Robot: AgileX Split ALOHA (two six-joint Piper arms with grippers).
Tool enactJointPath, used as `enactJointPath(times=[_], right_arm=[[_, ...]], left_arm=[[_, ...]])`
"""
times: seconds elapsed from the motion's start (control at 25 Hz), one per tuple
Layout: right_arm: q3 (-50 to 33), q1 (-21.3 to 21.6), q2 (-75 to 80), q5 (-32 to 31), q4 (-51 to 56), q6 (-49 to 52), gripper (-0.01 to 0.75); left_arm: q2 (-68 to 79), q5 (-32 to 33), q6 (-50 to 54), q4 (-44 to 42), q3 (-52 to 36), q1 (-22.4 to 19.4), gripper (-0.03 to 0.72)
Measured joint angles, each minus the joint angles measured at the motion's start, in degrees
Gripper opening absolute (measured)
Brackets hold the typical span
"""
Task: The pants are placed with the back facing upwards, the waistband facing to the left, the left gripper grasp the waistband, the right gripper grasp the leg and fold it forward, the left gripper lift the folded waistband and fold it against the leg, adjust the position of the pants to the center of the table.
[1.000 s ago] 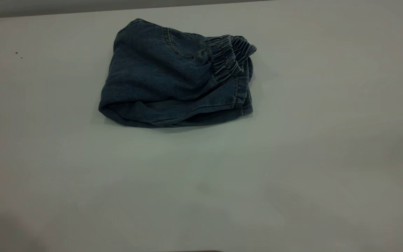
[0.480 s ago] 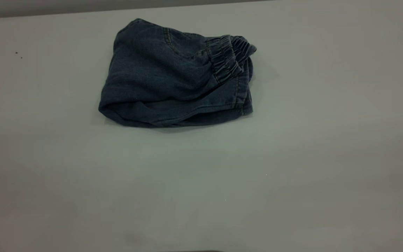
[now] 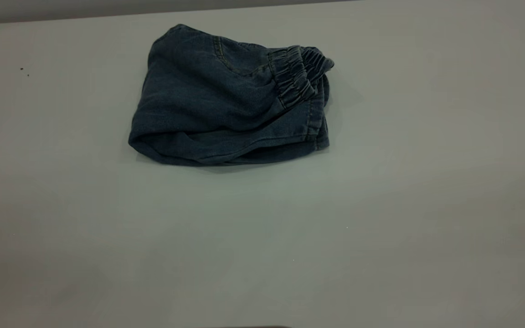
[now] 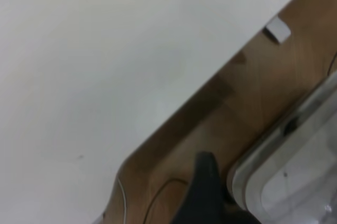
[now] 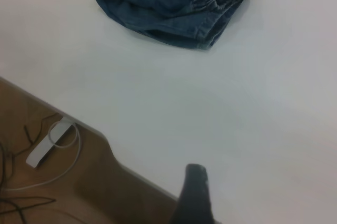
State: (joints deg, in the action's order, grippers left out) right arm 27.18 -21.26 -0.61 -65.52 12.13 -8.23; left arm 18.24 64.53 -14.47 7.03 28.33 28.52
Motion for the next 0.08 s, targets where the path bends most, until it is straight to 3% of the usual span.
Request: enactJointPath(times=[0.08], right_arm=[[0.00, 0.00, 0.00, 0.00, 0.00, 0.00, 0.566]], left_arm=[[-1.58, 0.00, 0.00, 0.00, 0.00, 0.00, 0.563]])
